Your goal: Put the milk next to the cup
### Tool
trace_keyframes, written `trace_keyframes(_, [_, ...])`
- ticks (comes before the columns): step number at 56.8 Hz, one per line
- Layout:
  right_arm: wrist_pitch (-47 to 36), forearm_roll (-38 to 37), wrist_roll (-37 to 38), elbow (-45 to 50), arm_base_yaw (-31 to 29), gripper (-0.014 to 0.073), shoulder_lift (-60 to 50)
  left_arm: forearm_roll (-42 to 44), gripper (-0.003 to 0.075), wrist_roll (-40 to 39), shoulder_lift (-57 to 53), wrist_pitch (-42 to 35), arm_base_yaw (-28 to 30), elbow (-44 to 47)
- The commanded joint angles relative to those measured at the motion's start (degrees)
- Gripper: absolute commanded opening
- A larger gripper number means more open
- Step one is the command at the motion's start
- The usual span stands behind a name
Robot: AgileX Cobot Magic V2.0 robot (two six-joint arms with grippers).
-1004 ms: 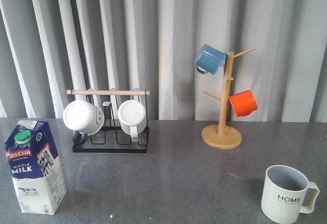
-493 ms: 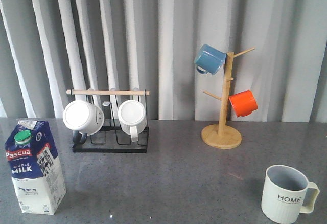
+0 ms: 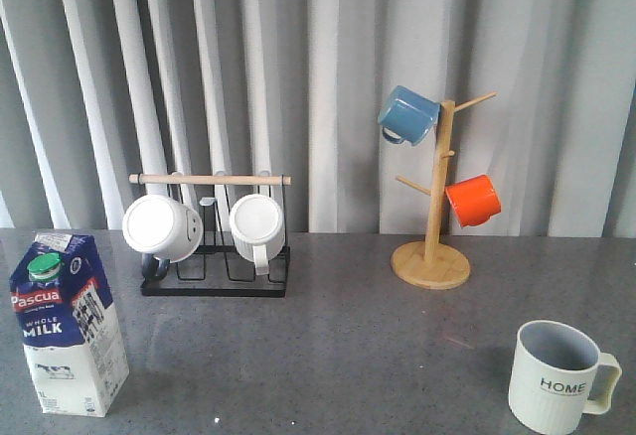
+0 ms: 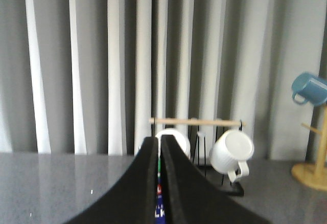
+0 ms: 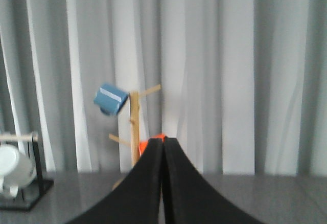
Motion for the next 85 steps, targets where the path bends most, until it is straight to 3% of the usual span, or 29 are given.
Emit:
trace_keyframes(1, [3.4, -0.4, -0.1, -5.9, -0.4, -0.0008, 7.1, -1.2, -0.0006, -0.7, 7.5, 2.0, 0.1, -6.2])
trace_keyframes(16, [4.2, -0.4, -0.1, -6.7, -0.4, -0.0005, 13.7, -1.7, -0.0002, -0.7, 18.8, -7.8, 0.1, -8.4])
trace_keyframes(26, [3.7, -2.9, -0.2, -6.7, -0.4, 0.0064, 16.3, -1.5, 0.005, -0.3, 25.0, -7.6, 0.1, -11.0])
trace_keyframes(31, [3.6, -3.9, -0.1, -6.7, -0.4, 0.0175, 17.7, -1.5, 0.0134, 0.4, 27.4, -6.0, 0.1, -12.6])
trace_keyframes(44, [3.7, -7.6, -0.1, -6.7, -0.4, 0.0615, 22.1, -1.8, 0.0499, 0.9, 32.4, -6.5, 0.1, -15.1])
trace_keyframes(51, [3.0, -8.0, -0.1, -6.7, -0.4, 0.0718, 23.7, -1.6, 0.0588, 0.9, 33.3, -6.0, 0.1, -14.8])
trace_keyframes(70, [-5.9, -7.2, -0.1, -6.7, -0.4, 0.0695, 23.9, -1.7, 0.0572, 0.9, 33.4, -4.8, 0.1, -14.8])
trace_keyframes(85, [-3.7, -6.3, -0.1, -5.8, -1.3, 0.0612, 25.7, -1.7, 0.0556, 0.9, 33.4, -4.8, 0.1, -14.8])
